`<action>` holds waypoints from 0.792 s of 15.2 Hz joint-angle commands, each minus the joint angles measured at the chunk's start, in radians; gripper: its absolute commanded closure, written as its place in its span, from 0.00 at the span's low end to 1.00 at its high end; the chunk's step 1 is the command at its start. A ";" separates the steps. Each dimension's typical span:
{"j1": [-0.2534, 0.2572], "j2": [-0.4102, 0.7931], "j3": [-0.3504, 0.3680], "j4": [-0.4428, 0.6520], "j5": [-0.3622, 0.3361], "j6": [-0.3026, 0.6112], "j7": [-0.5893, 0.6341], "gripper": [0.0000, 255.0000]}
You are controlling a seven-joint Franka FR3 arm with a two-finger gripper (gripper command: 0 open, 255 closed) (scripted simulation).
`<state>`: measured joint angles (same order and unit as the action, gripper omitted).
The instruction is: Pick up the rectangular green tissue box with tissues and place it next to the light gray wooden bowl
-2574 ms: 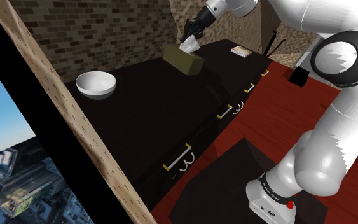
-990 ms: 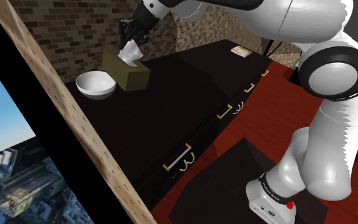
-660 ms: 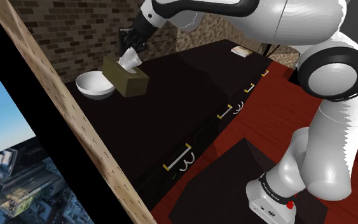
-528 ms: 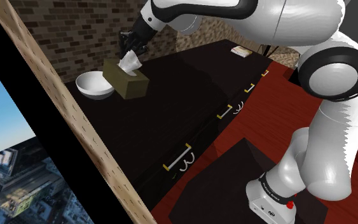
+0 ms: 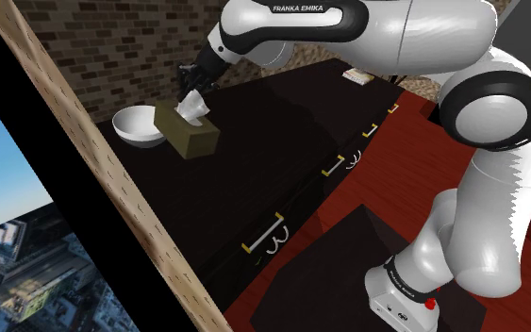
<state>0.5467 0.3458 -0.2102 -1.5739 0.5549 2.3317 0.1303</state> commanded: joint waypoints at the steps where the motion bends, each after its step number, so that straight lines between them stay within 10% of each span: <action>1: -0.001 0.006 0.004 -0.018 0.011 0.023 -0.015 1.00; 12: -0.011 0.050 0.031 -0.094 0.076 0.131 -0.095 1.00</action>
<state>0.5357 0.3912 -0.1829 -1.6596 0.6239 2.4503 0.0440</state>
